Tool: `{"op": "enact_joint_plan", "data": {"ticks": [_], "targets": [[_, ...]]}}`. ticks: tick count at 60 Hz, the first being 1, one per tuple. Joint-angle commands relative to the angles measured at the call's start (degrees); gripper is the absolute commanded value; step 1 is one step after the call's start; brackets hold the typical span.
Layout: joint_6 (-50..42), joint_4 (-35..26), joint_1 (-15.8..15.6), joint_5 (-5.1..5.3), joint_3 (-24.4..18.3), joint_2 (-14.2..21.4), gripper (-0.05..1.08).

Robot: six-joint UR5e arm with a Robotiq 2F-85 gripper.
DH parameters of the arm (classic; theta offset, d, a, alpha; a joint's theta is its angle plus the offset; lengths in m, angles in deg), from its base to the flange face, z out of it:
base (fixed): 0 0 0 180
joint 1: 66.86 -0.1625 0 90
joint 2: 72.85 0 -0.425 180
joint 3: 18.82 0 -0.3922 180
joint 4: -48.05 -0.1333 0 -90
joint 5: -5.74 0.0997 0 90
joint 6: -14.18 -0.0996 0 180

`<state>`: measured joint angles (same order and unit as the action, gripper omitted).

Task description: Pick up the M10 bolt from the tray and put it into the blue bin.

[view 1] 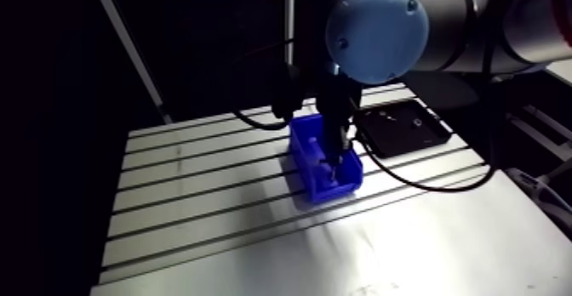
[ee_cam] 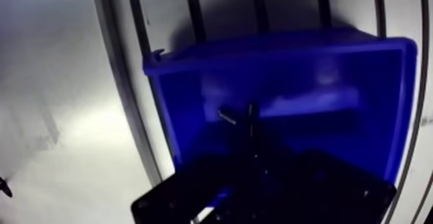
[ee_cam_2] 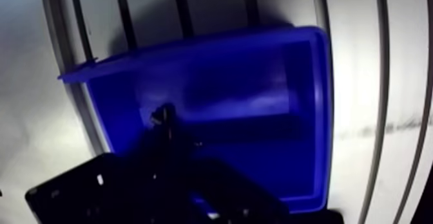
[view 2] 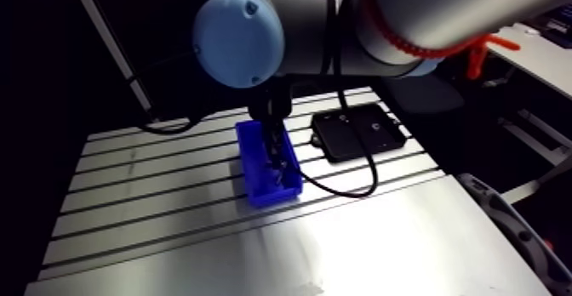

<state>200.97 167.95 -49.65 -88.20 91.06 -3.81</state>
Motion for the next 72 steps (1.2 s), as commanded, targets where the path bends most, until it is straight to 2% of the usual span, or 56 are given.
{"op": "enact_joint_plan", "data": {"ticks": [1,9,10,11,12,13,14,15,16,17,29,34,37,38,39,40,41,42,43,44,45,46,47,48,50,52,54,60,72], "targets": [[-0.1,0.7,-0.2,0.29,0.6,-0.4,1.00],[-0.7,0.9,-0.2,0.29,0.8,-0.5,0.95],[-1.3,1.1,-0.2,0.29,0.8,-0.5,0.90],[-2.0,1.2,-0.2,0.29,0.7,-0.5,0.79],[-2.0,1.2,-0.2,0.29,0.7,-0.5,0.79],[-3.1,1.6,0.0,0.44,0.7,-0.5,0.57],[-3.1,1.6,0.0,0.44,0.7,-0.5,0.57],[-4.3,2.0,0.1,0.46,0.7,-0.5,0.31],[-4.3,2.0,0.1,0.46,0.7,-0.5,0.31],[-5.0,2.4,0.0,0.31,0.8,-0.4,0.02],[-5.9,2.5,-0.6,0.80,0.3,-0.2,0.01],[-6.8,2.3,-0.8,1.45,-0.1,0.3,0.01],[-8.0,1.2,-0.8,2.39,-0.9,0.7,0.01],[-8.0,1.2,-0.8,2.39,-0.9,0.7,0.01],[-8.6,0.1,-1.0,2.99,-1.5,1.1,0.01],[-8.6,0.1,-1.0,2.99,-1.5,1.1,0.01],[-9.3,-1.2,-1.1,3.61,-2.3,1.3,0.01],[-9.3,-1.2,-1.1,3.61,-2.3,1.3,0.01],[-10.1,-2.8,-1.2,4.30,-3.2,1.6,0.01],[-10.1,-2.8,-1.2,4.30,-3.2,1.6,0.01],[-11.0,-4.7,-1.2,5.15,-4.1,1.9,0.01],[-11.0,-4.7,-1.2,5.15,-4.1,1.9,0.01],[-11.8,-6.6,-1.2,5.95,-5.2,2.3,0.00],[-11.8,-6.6,-1.2,5.95,-5.2,2.3,0.00],[-13.0,-10.2,-1.2,7.21,-7.3,2.8,0.01],[-13.0,-10.2,-1.2,7.21,-7.3,2.8,0.01],[-14.0,-13.3,-1.1,7.89,-9.3,3.0,0.01],[-15.5,-16.2,-0.7,8.11,-11.1,4.1,0.00],[-21.1,-19.7,0.0,7.75,-14.7,6.0,0.00]]}}
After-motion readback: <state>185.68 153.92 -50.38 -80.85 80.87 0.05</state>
